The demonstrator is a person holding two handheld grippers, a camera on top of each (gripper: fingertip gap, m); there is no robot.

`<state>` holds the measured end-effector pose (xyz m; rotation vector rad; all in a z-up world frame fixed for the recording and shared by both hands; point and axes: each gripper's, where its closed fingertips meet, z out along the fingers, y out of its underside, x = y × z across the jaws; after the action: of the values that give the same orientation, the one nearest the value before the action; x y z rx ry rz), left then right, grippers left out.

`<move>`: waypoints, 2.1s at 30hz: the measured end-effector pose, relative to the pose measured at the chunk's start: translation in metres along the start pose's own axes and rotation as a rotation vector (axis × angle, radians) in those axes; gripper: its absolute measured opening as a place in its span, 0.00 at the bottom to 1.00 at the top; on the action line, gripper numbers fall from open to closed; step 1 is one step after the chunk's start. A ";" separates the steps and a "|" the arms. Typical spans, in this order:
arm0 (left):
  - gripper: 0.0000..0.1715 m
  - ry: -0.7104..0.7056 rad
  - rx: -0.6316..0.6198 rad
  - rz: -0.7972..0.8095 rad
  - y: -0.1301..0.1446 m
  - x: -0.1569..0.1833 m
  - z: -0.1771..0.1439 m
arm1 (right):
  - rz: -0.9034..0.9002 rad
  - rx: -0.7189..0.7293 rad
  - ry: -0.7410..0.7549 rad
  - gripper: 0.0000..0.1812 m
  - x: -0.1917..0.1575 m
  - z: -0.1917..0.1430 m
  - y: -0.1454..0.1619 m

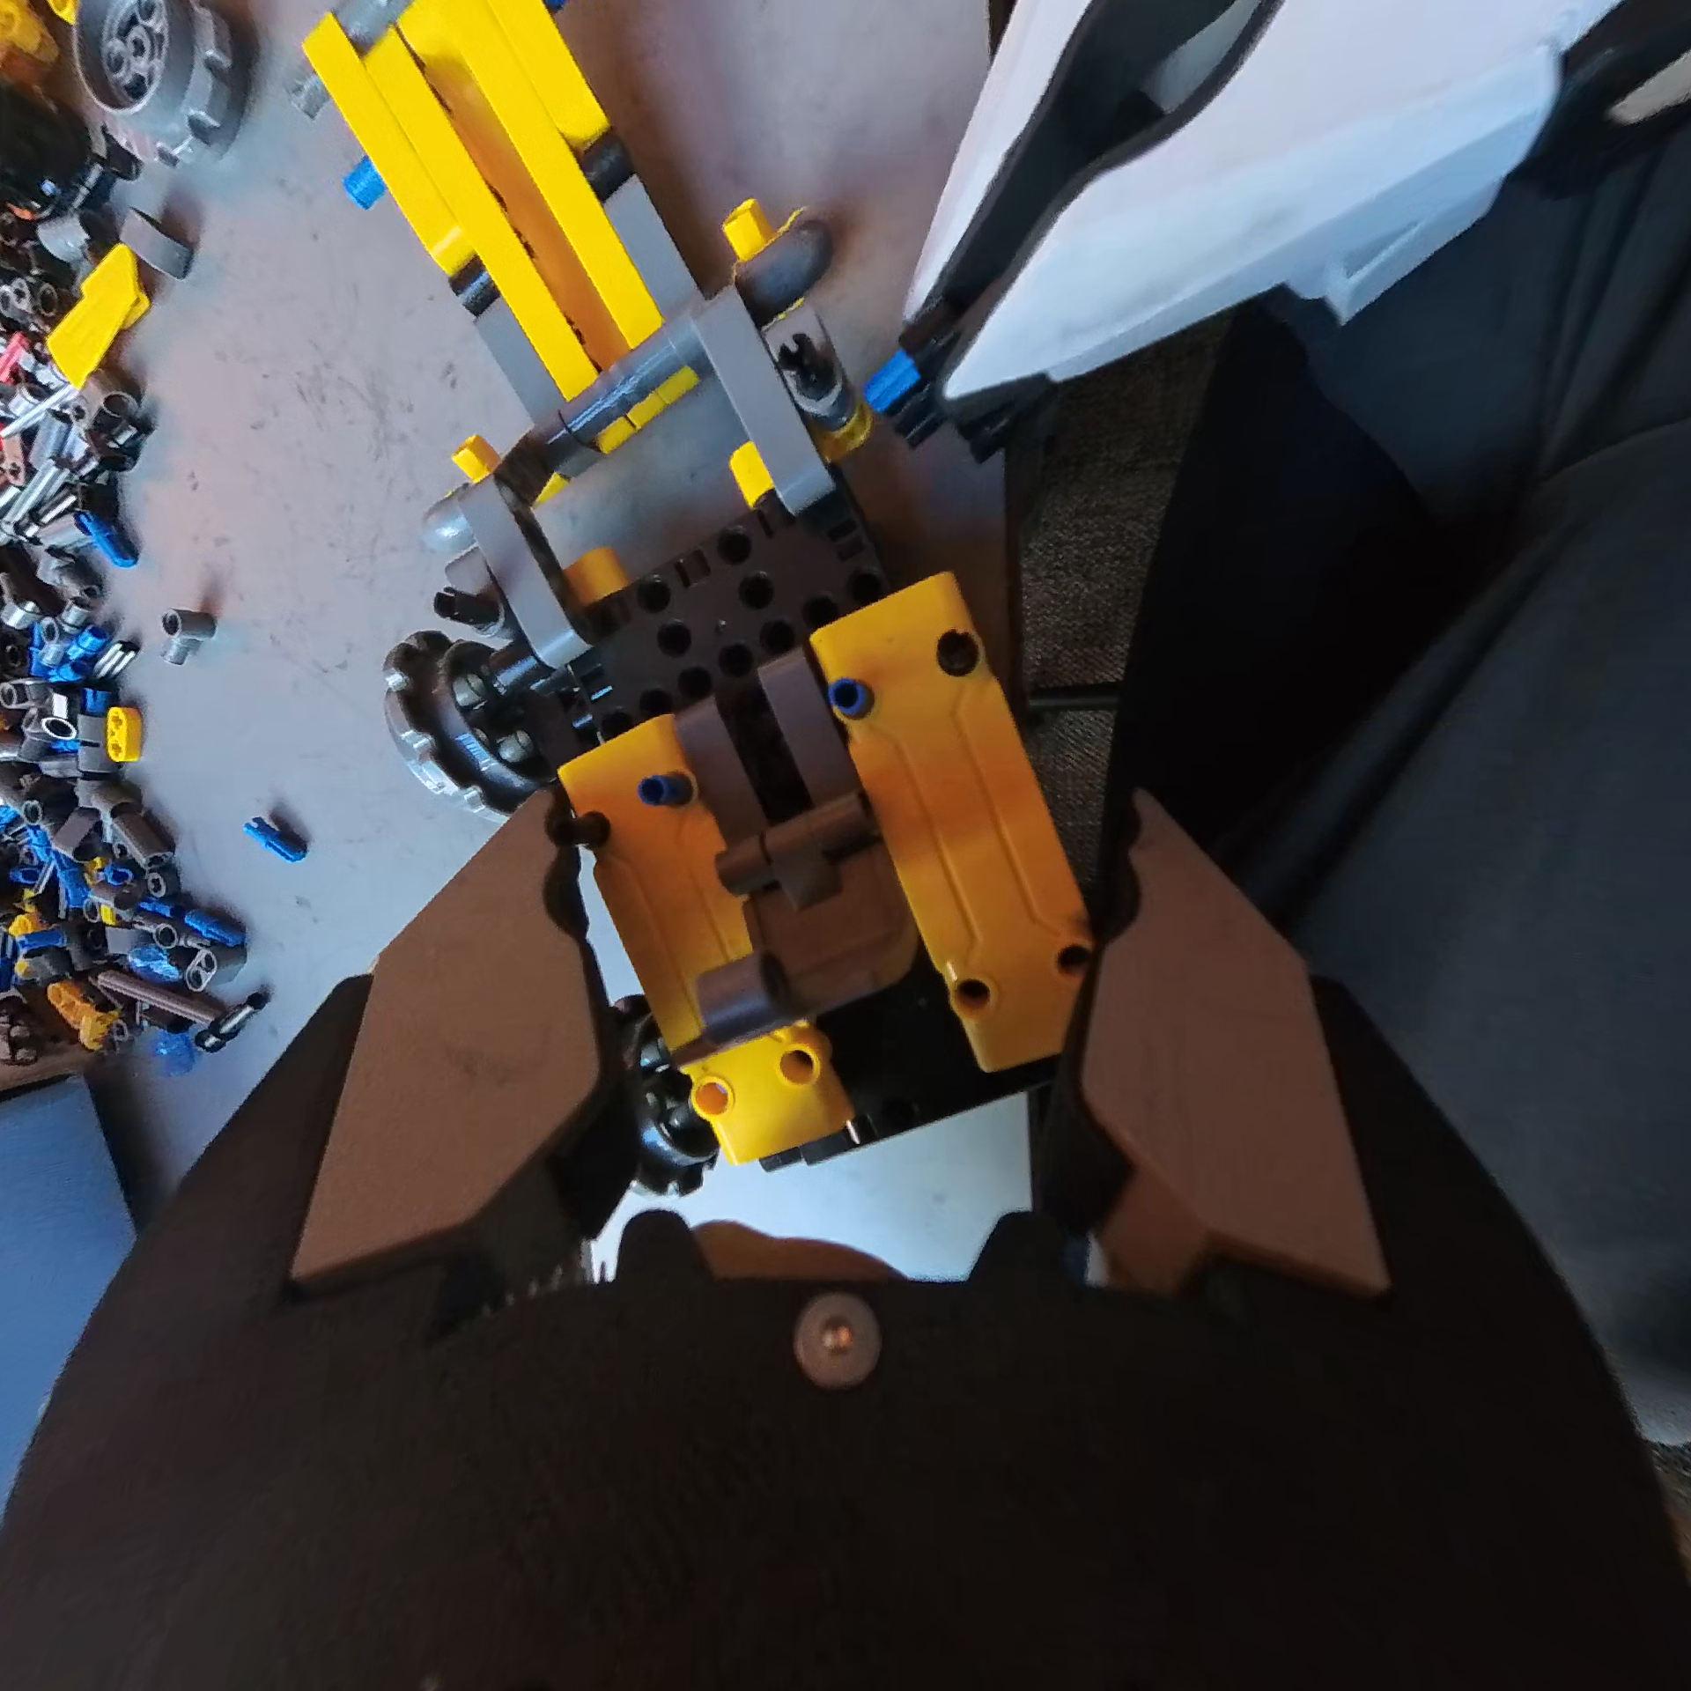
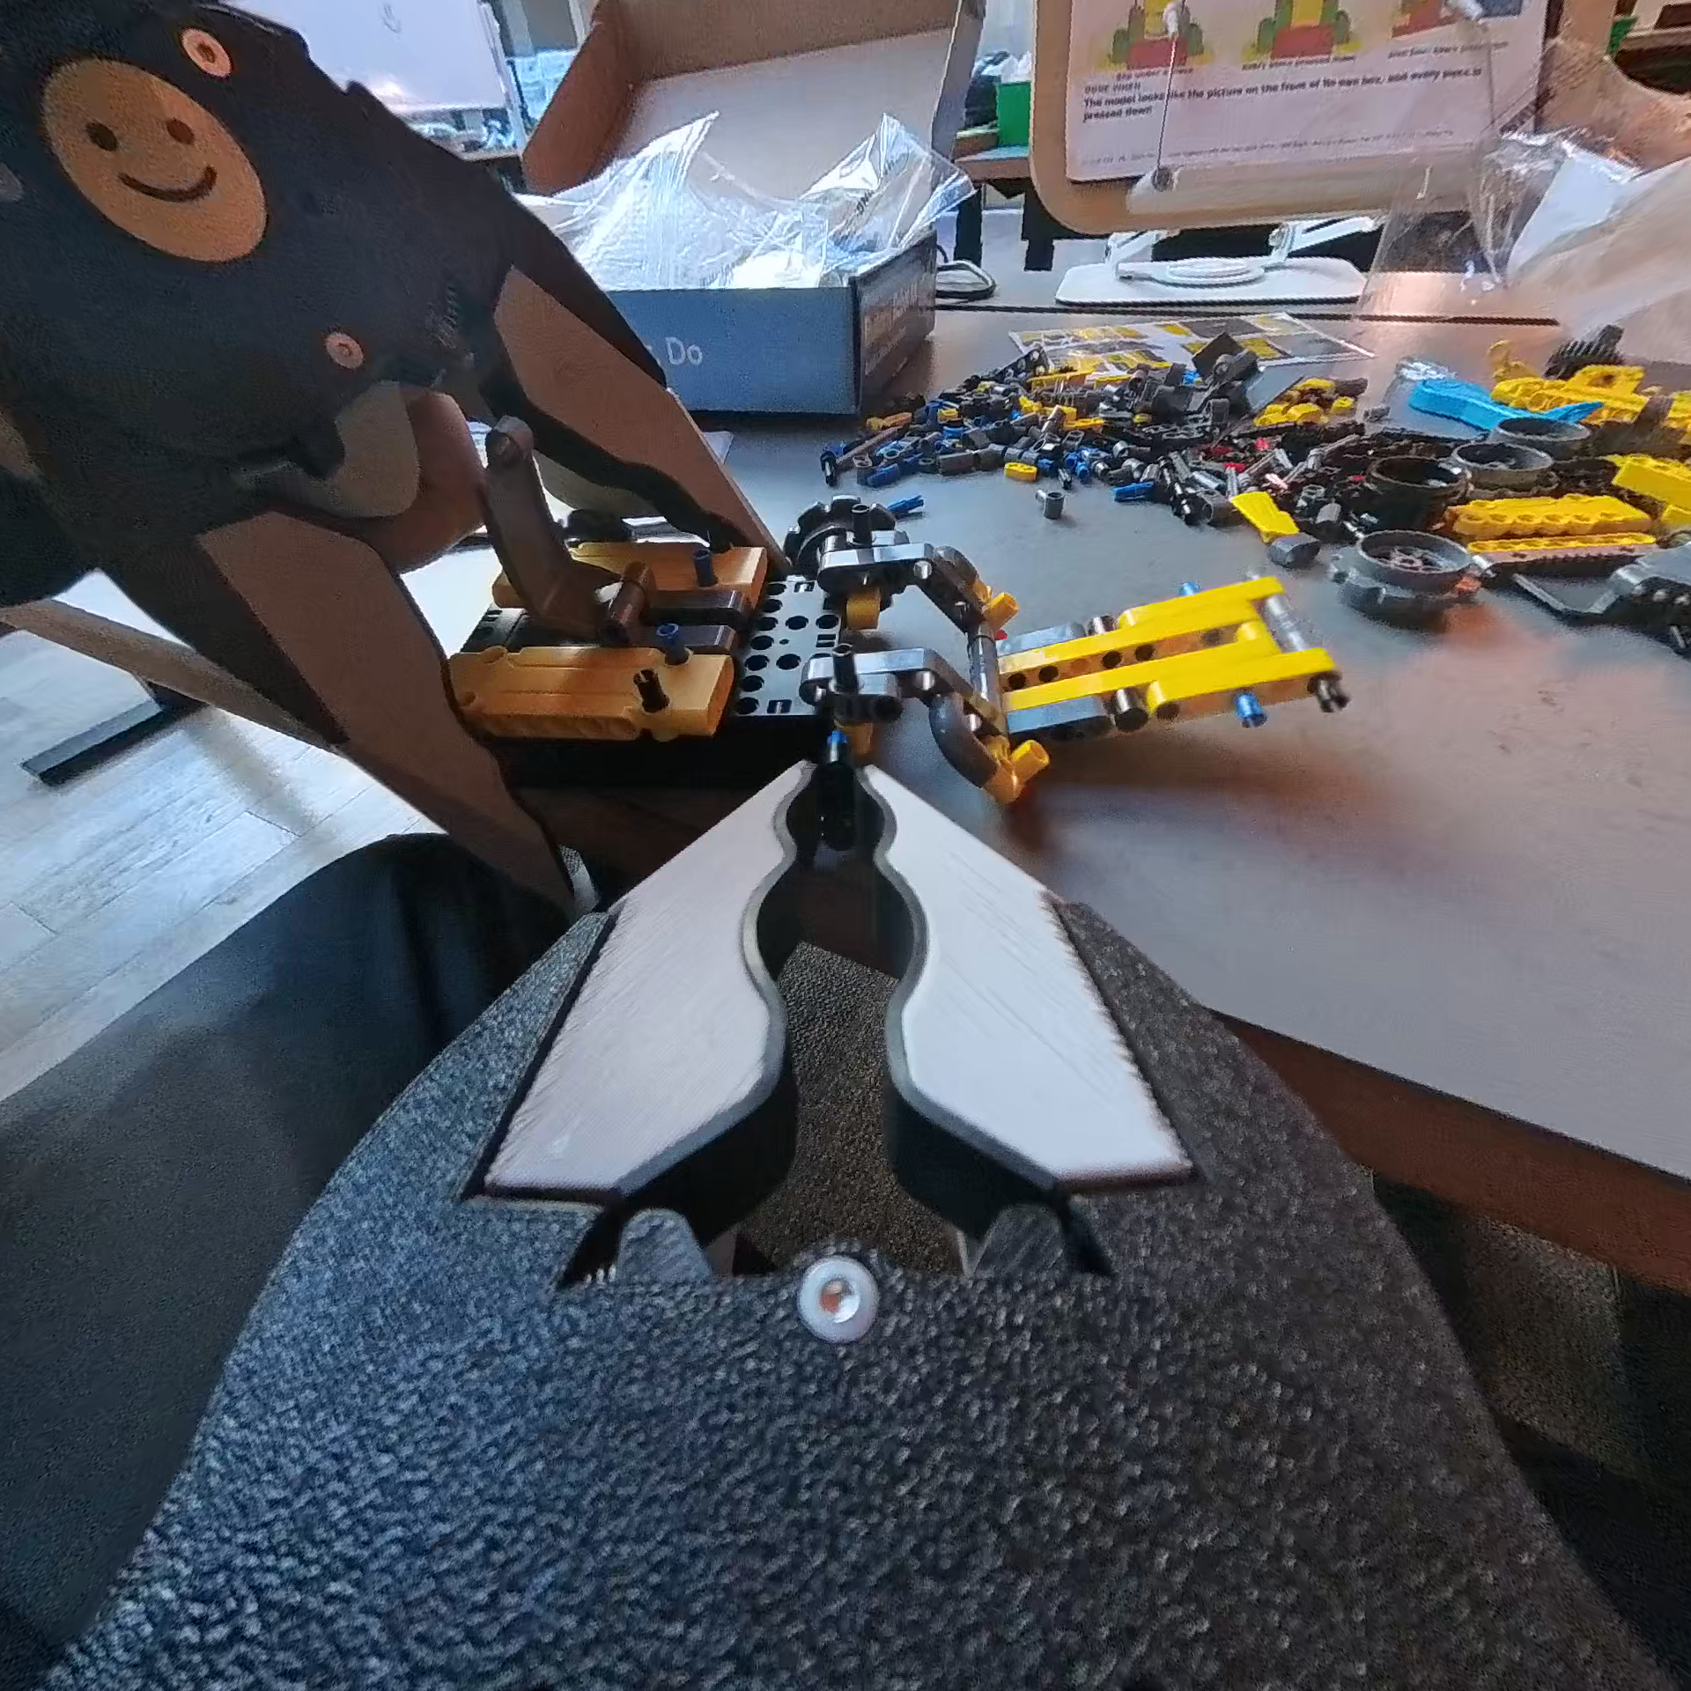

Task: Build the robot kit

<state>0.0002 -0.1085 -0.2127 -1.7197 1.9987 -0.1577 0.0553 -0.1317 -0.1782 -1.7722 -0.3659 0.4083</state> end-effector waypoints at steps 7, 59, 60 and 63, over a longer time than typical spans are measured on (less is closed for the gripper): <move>0.62 -0.011 0.021 0.013 0.003 -0.015 -0.006 | 0.020 0.011 -0.049 0.04 -0.004 -0.004 -0.007; 0.11 -0.704 0.523 -0.411 -0.077 0.036 -0.056 | 0.528 0.090 -0.327 0.03 -0.028 -0.031 -0.026; 0.10 -0.716 0.508 -0.379 -0.077 0.036 -0.055 | 0.530 0.089 -0.328 0.04 -0.028 -0.030 -0.026; 0.08 -0.748 0.472 -0.329 -0.076 0.039 -0.052 | 0.534 0.091 -0.334 0.04 -0.030 -0.030 -0.026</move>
<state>0.0423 -0.1724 -0.1481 -1.4787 1.0366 -0.0690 0.0418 -0.1647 -0.1437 -1.6978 -0.0948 1.0907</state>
